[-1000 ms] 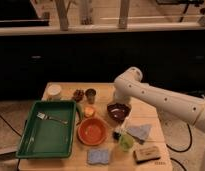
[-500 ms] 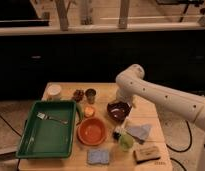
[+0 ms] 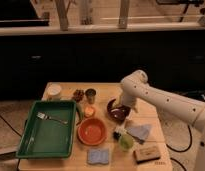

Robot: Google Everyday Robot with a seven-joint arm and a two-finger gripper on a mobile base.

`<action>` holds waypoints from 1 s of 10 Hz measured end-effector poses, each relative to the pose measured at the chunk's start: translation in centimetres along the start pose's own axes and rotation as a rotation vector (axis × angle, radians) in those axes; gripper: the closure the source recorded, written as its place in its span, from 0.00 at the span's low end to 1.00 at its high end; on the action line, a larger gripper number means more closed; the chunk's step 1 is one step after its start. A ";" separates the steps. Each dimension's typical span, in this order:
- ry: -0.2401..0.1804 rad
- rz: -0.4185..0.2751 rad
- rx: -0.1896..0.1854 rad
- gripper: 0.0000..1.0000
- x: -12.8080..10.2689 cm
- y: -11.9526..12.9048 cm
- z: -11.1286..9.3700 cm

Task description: Stack bowls on top of each other

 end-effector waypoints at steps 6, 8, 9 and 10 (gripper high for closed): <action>-0.038 0.002 0.031 0.66 0.0 0.8 1.8; -0.034 -0.005 0.034 0.84 0.1 0.6 1.4; -0.032 -0.010 0.036 0.92 0.1 0.4 1.3; -0.028 -0.017 0.040 0.99 0.1 0.2 0.9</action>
